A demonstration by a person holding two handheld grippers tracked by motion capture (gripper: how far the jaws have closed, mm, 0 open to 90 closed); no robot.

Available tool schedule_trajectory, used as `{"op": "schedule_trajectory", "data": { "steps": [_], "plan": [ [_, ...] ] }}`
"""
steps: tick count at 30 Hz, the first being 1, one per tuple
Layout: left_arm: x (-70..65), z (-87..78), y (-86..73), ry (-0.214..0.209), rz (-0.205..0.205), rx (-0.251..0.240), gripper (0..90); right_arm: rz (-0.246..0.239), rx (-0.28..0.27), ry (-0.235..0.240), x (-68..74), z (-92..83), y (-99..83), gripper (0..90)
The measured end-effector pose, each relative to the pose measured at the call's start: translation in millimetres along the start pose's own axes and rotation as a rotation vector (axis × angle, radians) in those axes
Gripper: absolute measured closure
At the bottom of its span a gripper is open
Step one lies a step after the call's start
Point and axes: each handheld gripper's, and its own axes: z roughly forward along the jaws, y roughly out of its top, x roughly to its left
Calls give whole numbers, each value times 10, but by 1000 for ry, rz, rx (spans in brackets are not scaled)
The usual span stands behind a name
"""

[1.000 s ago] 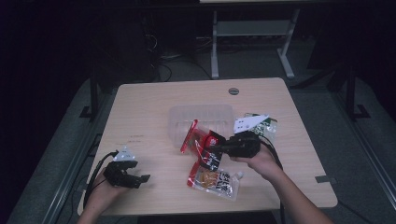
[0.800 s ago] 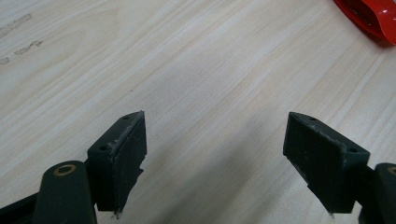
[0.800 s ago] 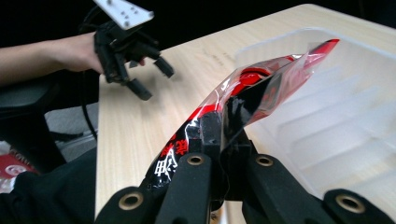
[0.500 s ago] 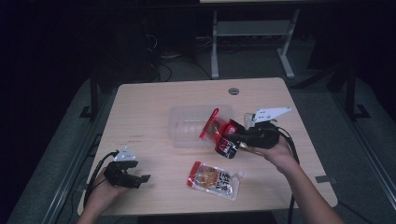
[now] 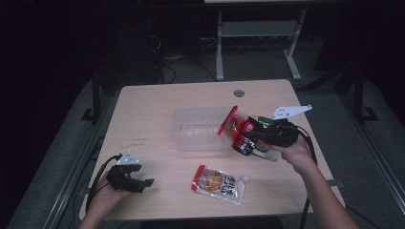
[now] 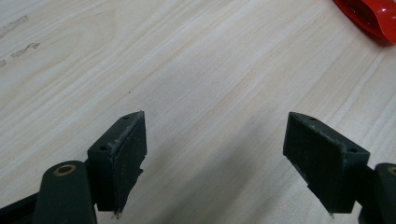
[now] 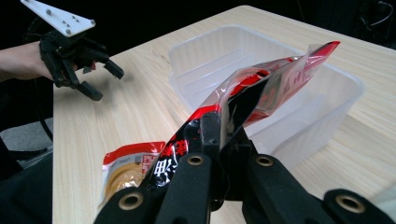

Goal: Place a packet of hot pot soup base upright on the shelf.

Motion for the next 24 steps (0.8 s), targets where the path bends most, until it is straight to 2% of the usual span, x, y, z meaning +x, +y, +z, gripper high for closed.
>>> {"op": "schedule_trajectory", "data": {
  "steps": [5, 12, 24],
  "plan": [
    [3, 1, 2, 1, 6, 2, 212, 3, 4, -13, -31, -33, -13, 900],
    [6, 3, 0, 0, 5, 4, 212, -9, 44, -33, -33, -47, -13, 900],
    [-6, 23, 7, -5, 9, 14, 212, -16, 102, -45, -29, 94, 19, 900]
  ]
}}
